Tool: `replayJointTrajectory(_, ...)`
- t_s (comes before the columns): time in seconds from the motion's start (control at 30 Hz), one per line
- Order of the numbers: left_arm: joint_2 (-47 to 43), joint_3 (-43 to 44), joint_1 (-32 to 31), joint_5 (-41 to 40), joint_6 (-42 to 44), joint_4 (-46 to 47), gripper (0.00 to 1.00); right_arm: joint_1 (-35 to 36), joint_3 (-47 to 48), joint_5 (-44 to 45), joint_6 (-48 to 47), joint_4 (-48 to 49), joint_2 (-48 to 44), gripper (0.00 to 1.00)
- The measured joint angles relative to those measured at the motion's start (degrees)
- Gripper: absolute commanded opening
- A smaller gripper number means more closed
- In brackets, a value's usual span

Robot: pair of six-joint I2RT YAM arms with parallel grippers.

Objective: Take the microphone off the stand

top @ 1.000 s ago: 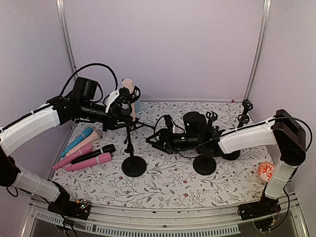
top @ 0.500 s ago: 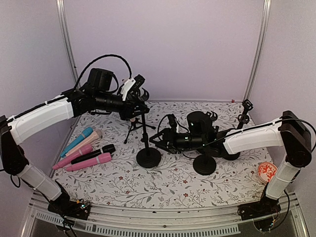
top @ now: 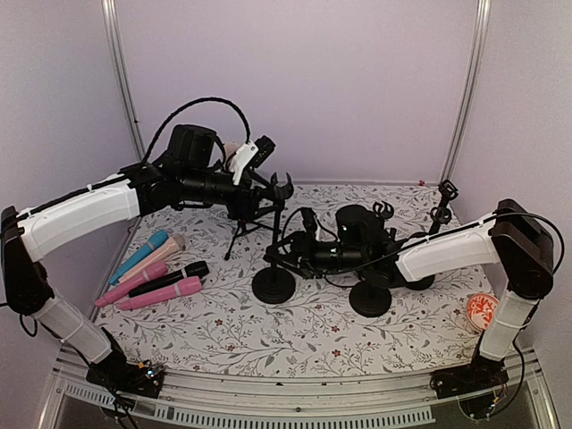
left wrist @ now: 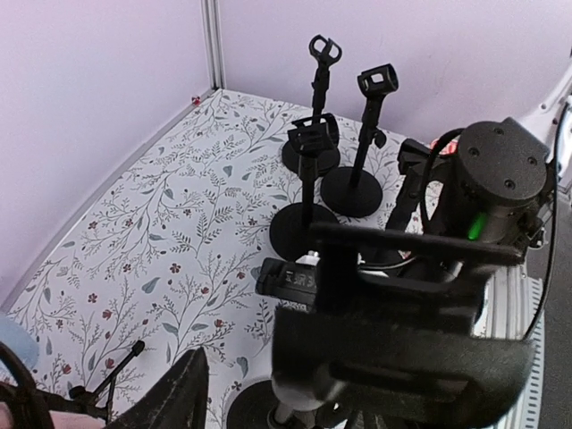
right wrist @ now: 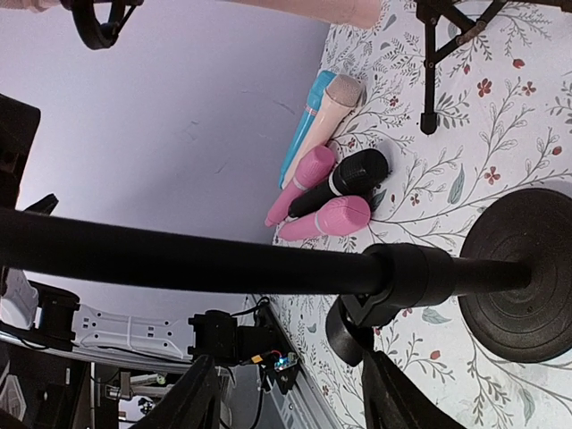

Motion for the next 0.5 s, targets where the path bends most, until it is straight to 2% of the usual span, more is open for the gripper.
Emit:
replayJointTrajectory(0.27,-0.42,-0.50,0.00,-0.04,1.60,0.46,0.58,0.50,-0.04,-0.39,3.89,2.27,4.74,0.57)
replayJointTrajectory(0.5,-1.97,-2.38,0.00,0.24,2.71,0.46,0.56,1.11,-1.95,0.76,6.69,2.47,4.70,0.58)
